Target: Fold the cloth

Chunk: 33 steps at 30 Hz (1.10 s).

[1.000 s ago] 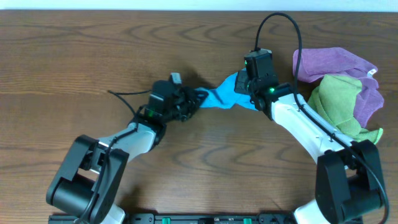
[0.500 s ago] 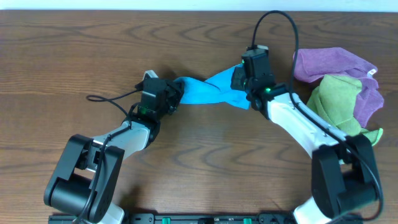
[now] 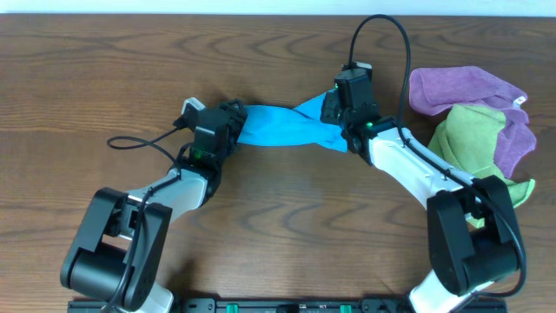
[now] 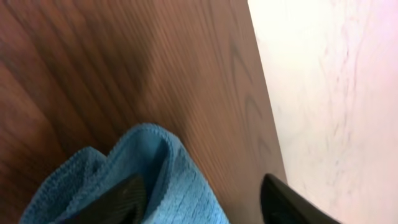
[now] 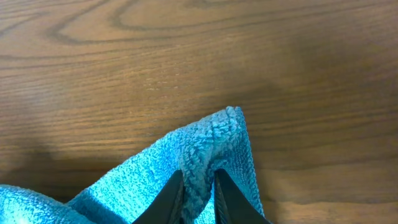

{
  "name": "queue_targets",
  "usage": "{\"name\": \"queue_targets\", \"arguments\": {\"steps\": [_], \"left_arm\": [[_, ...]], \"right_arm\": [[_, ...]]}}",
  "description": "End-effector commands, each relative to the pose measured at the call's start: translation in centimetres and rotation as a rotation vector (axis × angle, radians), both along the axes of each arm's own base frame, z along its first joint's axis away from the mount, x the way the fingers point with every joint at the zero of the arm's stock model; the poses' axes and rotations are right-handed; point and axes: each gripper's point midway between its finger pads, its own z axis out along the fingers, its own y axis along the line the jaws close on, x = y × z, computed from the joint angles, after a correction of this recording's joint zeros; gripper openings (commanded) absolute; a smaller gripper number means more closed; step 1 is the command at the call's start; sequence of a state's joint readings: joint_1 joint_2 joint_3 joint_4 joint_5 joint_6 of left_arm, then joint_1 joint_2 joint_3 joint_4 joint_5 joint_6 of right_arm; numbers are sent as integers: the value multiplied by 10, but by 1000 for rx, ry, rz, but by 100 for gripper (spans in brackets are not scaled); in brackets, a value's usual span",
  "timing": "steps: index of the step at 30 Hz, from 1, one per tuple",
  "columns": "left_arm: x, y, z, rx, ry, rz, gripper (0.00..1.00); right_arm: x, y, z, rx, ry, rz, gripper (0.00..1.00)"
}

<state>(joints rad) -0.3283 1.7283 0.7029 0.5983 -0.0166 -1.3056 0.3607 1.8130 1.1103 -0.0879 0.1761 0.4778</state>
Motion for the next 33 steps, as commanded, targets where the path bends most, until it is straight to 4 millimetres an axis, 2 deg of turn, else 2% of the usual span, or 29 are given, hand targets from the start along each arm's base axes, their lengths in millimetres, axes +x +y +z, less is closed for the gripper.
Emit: {"name": "queue_targets", "arguments": {"steps": [1, 4, 10, 19, 25, 33], "left_arm": [[4, -2, 4, -20, -7, -75, 66], [3, -2, 5, -29, -9, -176, 69], [-1, 11, -1, -74, 32, -215, 76], [-24, -18, 7, -86, -15, -529, 80], [-26, -17, 2, -55, -8, -540, 80], [-31, -10, -18, 1, 54, -523, 80]], "right_arm": [[0, 1, 2, -14, -8, 2, 15], [0, 1, 2, -14, -6, 3, 15], [-1, 1, 1, -16, 0, 3, 15], [-5, 12, -1, 27, 22, 51, 16], [-8, 10, -4, 21, 38, 50, 16], [-9, 10, -5, 19, 44, 50, 16]]}}
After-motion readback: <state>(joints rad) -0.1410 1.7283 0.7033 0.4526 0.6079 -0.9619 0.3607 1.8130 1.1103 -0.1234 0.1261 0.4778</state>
